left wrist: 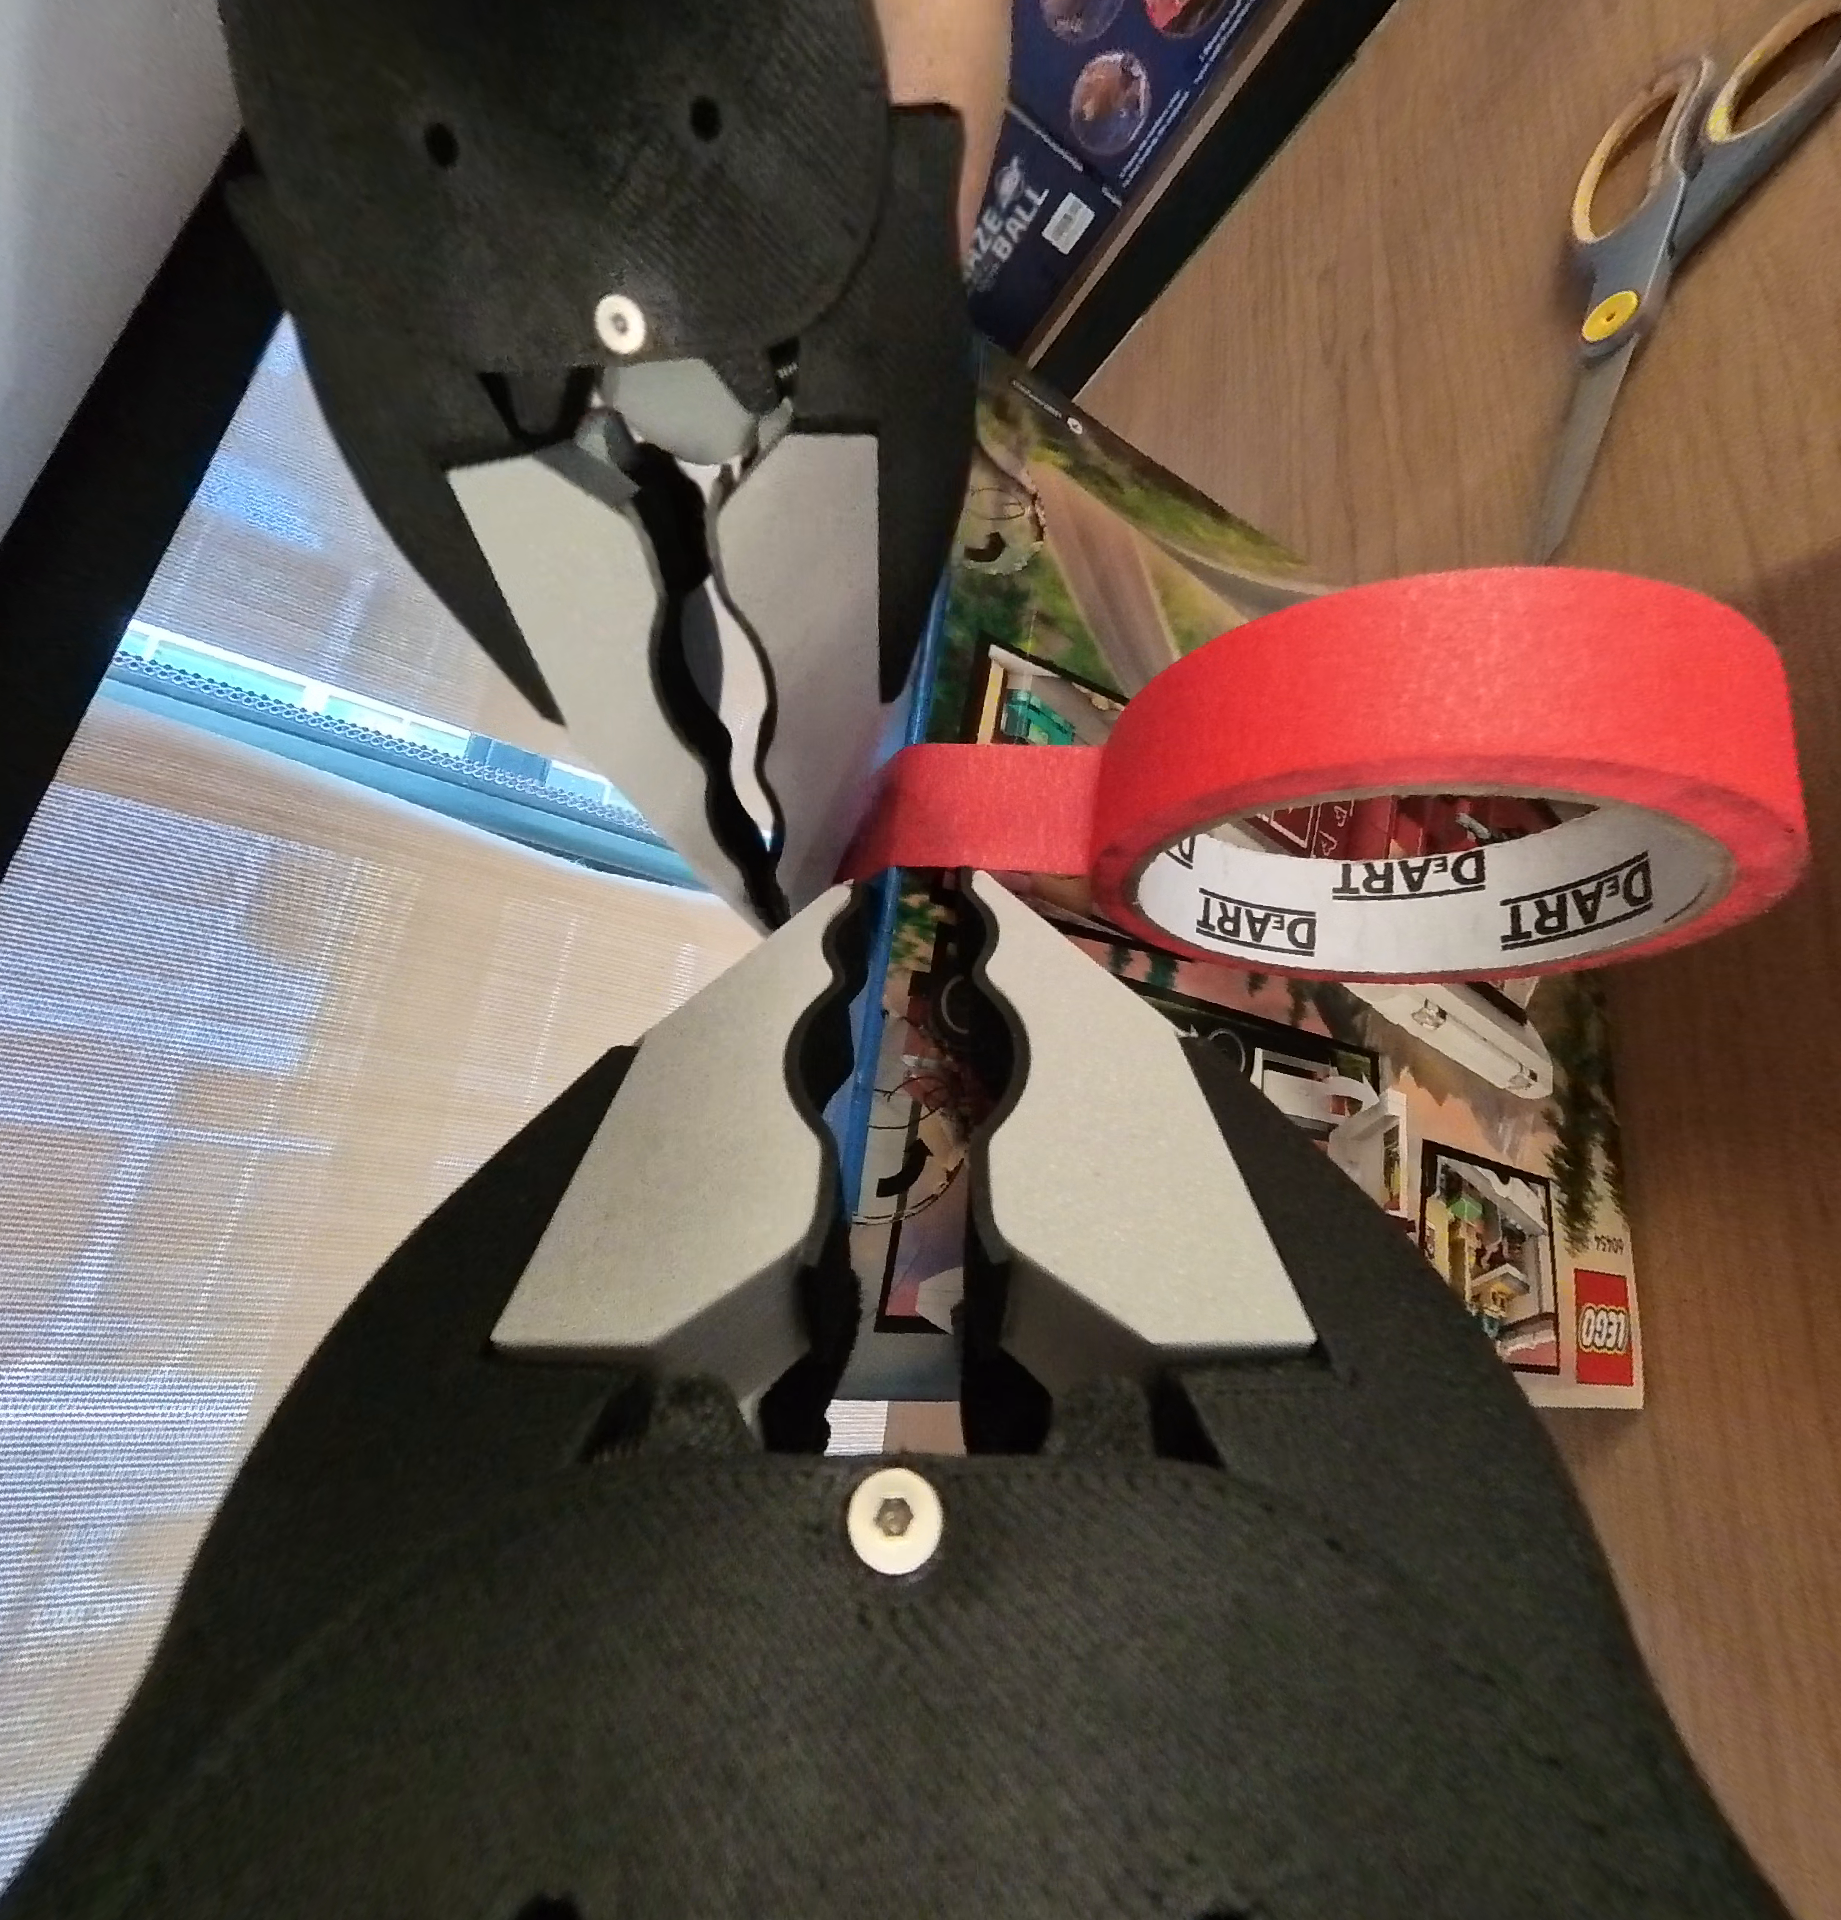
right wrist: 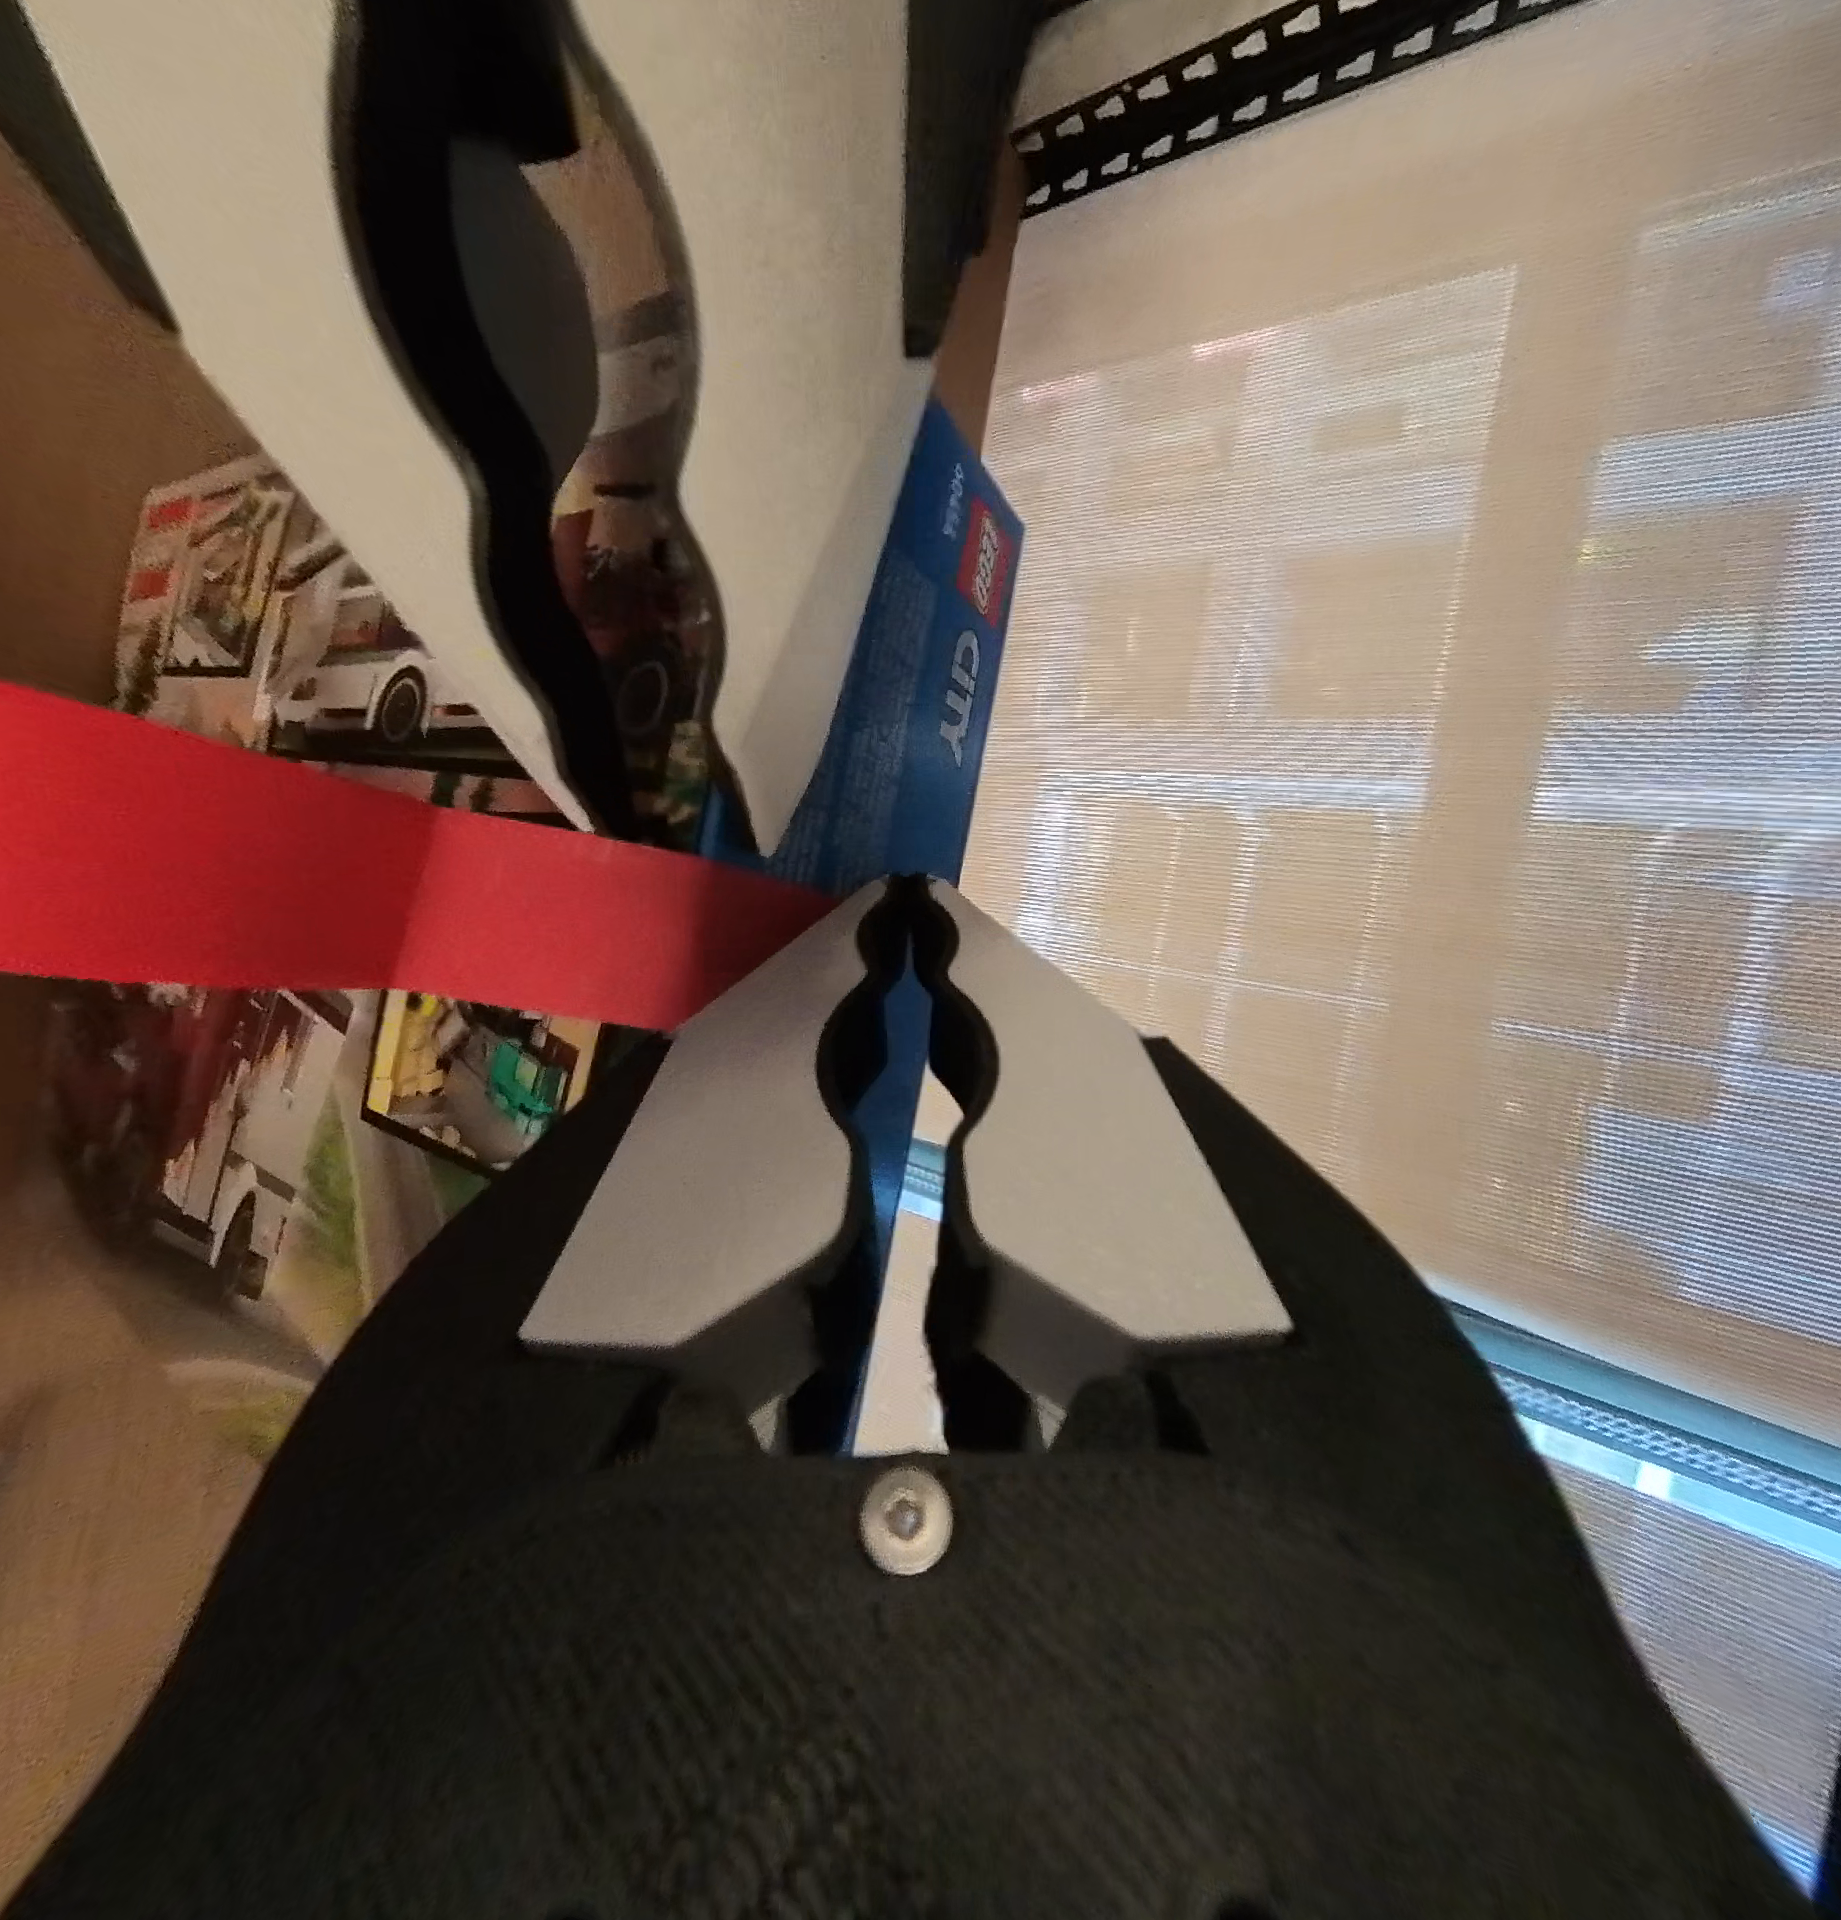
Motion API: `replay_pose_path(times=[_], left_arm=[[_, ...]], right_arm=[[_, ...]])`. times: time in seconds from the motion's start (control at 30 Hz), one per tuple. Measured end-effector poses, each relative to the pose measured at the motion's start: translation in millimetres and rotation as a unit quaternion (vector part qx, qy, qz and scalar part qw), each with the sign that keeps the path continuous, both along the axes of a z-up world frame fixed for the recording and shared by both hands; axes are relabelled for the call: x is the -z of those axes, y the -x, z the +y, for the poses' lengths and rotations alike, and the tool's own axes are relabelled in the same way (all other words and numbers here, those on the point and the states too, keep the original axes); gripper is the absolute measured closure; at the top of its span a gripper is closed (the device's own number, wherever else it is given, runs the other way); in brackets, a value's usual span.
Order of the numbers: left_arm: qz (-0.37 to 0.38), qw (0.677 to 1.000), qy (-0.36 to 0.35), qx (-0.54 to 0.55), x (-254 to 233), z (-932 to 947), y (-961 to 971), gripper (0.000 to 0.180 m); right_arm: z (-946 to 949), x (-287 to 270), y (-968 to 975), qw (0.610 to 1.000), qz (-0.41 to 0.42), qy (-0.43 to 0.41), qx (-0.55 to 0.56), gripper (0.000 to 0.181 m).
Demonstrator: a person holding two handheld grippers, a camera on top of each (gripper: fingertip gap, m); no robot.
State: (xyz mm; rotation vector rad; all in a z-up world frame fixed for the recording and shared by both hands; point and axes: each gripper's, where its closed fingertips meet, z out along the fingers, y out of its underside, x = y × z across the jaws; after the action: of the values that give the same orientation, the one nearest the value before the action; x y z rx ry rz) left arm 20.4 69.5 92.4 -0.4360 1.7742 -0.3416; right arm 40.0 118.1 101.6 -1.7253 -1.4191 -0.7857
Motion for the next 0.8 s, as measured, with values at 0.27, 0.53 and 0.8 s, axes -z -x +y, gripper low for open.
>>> replay_pose_path(times=[0.27, 0.53, 0.8], left_arm=[[0.003, 1.0, 0.004, -0.001, 0.0, 0.2, -0.1, 0.166], [0.002, 1.0, 0.003, -0.001, 0.2, 0.3, -0.1, 0.166], [-0.001, 1.0, 0.002, 0.0, 0.4, 0.4, -0.2, 0.166]], right_arm=[[-5.6, -0.5, -12.2, 0.999, -0.042, -0.025, -0.003, 0.181], [-12.8, -4.8, -37.2, 0.997, -0.066, -0.032, 0.027, 0.181], [-7.9, -2.5, -9.5, 0.994, -0.097, -0.051, -0.014, 0.181]])
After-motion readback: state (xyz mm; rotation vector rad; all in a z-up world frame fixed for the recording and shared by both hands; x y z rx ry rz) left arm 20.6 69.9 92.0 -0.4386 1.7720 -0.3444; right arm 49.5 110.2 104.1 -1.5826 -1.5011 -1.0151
